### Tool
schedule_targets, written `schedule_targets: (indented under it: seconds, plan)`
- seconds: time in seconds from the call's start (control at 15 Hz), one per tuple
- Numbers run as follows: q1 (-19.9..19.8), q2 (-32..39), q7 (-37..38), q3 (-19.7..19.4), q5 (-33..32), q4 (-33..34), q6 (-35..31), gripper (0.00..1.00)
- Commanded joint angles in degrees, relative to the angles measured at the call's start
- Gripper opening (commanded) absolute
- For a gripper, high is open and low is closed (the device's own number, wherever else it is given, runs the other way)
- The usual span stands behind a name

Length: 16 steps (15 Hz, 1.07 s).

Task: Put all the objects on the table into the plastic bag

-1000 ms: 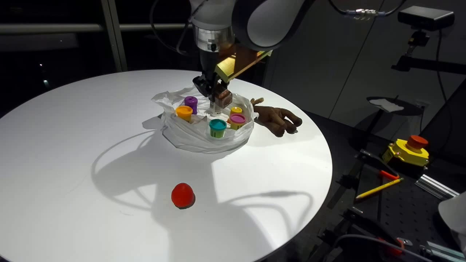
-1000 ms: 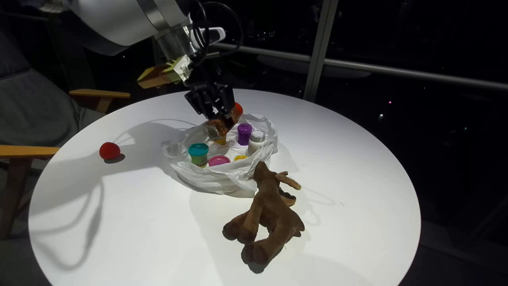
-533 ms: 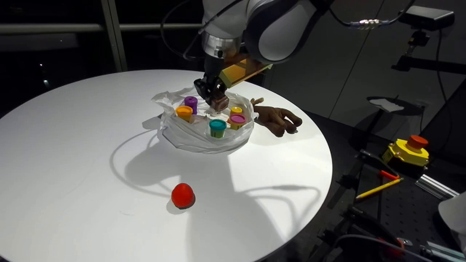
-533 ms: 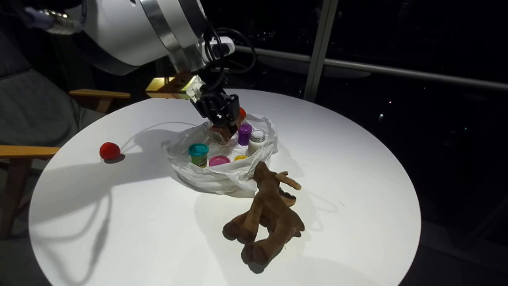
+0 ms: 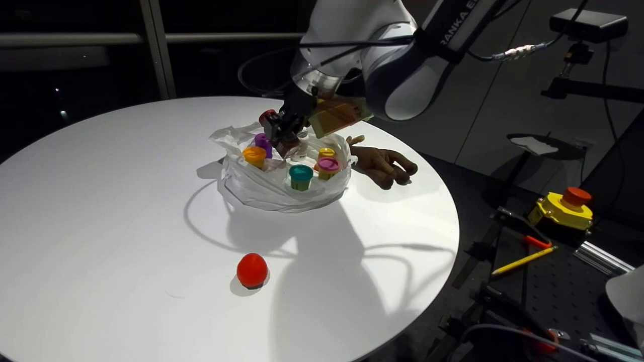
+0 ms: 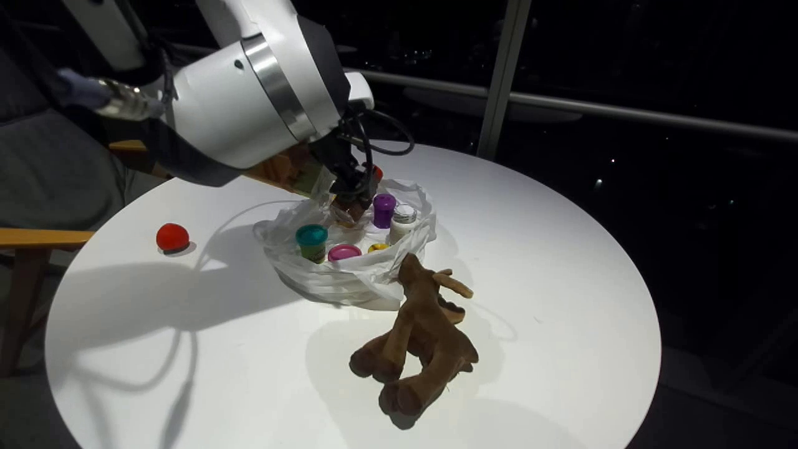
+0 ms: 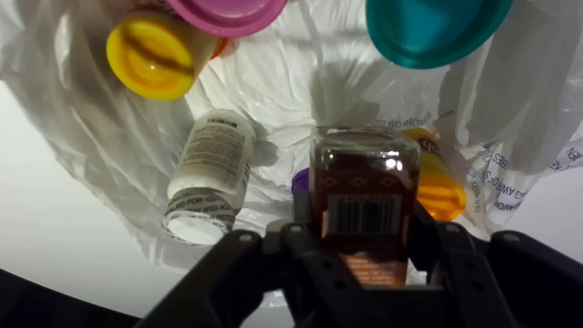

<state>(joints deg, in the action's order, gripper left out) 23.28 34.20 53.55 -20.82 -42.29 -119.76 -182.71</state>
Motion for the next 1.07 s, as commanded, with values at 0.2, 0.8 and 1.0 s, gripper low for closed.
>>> schedule_targets:
  seconds: [0.2,0.8,1.0]
  plan:
    - [12.76,7.89,2.95,-13.58,2.54,-0.67,-17.71,0.23]
    - [17.04,4.69,1.82,-17.34,2.64,-6.37,-20.69,0.93]
    - [18.73,1.97,2.14,-20.16,2.67,-7.41,-21.40,1.00]
